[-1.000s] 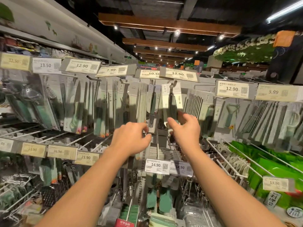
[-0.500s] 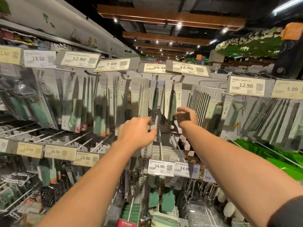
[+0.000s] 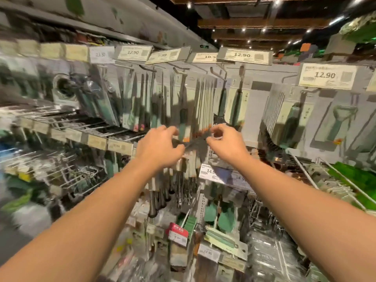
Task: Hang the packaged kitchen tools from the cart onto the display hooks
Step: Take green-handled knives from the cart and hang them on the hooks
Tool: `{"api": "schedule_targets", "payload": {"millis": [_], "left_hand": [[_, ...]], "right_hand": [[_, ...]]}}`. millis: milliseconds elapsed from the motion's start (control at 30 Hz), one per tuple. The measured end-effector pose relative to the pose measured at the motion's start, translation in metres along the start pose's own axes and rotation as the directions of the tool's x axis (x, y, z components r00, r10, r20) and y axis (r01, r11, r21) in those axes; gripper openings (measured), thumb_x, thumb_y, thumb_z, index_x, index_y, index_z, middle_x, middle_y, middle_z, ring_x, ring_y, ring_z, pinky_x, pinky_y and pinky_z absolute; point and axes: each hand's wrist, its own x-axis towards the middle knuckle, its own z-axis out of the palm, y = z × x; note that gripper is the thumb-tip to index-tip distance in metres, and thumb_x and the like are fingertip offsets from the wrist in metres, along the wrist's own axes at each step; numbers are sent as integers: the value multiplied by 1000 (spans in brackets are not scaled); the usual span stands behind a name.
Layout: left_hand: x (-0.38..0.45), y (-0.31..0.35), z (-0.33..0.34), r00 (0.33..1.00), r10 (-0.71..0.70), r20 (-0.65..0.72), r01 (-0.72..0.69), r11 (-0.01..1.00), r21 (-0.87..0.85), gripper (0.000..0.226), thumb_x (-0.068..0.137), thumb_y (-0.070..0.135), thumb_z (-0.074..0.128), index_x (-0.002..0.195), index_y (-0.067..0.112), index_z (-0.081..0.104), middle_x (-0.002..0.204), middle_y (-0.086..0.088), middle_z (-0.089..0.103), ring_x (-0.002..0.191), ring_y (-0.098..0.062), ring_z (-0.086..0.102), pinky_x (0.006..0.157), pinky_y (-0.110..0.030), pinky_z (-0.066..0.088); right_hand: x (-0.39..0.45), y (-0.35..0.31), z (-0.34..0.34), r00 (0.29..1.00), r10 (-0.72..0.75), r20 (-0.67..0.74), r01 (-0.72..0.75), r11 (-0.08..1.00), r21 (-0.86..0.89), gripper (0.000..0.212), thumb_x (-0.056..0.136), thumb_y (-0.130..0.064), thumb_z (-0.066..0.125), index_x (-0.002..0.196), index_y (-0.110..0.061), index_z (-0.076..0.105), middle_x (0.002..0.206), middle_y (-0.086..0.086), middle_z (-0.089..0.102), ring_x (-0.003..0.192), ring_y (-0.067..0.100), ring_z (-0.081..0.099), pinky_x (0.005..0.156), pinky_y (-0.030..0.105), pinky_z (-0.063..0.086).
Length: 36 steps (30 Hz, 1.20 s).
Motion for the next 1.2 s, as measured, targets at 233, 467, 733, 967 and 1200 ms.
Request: {"api": "schedule_targets", "payload": {"millis": [233, 467, 733, 967, 1200], "left_hand": [[-135, -76, -57, 946, -291, -141, 311, 938, 153, 50, 91, 53, 58, 132, 24, 62, 124, -6, 65, 118, -30, 62, 94, -47, 55], [-333, -127, -72, 783, -582, -221, 622, 751, 222, 46, 91, 48, 64, 131, 24, 65, 114, -6, 66, 114, -32, 63, 89, -46, 54], [-531, -169, -17, 441, -897, -6, 881, 432, 195, 50, 94, 49, 61, 140, 29, 57, 132, -1, 60, 126, -31, 61, 96, -45, 53], [-649, -213, 42, 190, -960, 203, 956, 228, 183, 51, 100, 49, 55, 147, 32, 50, 143, 0, 57, 127, -28, 61, 94, -40, 54], [-754, -268, 104, -9, -948, 319, 999, 3, 38, 43, 91, 43, 50, 126, 27, 70, 111, -6, 73, 104, -30, 70, 79, -37, 54]], "right_hand": [[-79, -76, 61, 919, -329, 217, 301, 942, 151, 27, 91, -22, 69, 117, -17, 72, 107, 2, 71, 97, 19, 65, 84, 25, 47], [-216, -128, 165, 672, -537, 510, 430, 844, 321, 33, 91, -21, 70, 122, -11, 72, 116, 11, 72, 109, 28, 65, 94, 35, 49], [-379, -144, 274, 338, -537, 773, 419, 821, 388, 38, 90, -23, 72, 126, -11, 69, 121, 12, 71, 113, 28, 65, 96, 31, 43], [-486, -151, 366, 103, -388, 916, 429, 848, 311, 37, 94, -26, 64, 130, -16, 66, 124, 5, 69, 110, 22, 65, 88, 27, 47], [-579, -153, 441, -49, -174, 983, 407, 896, 179, 42, 98, -27, 64, 139, -17, 60, 131, 6, 65, 97, 19, 61, 84, 28, 46]]}}
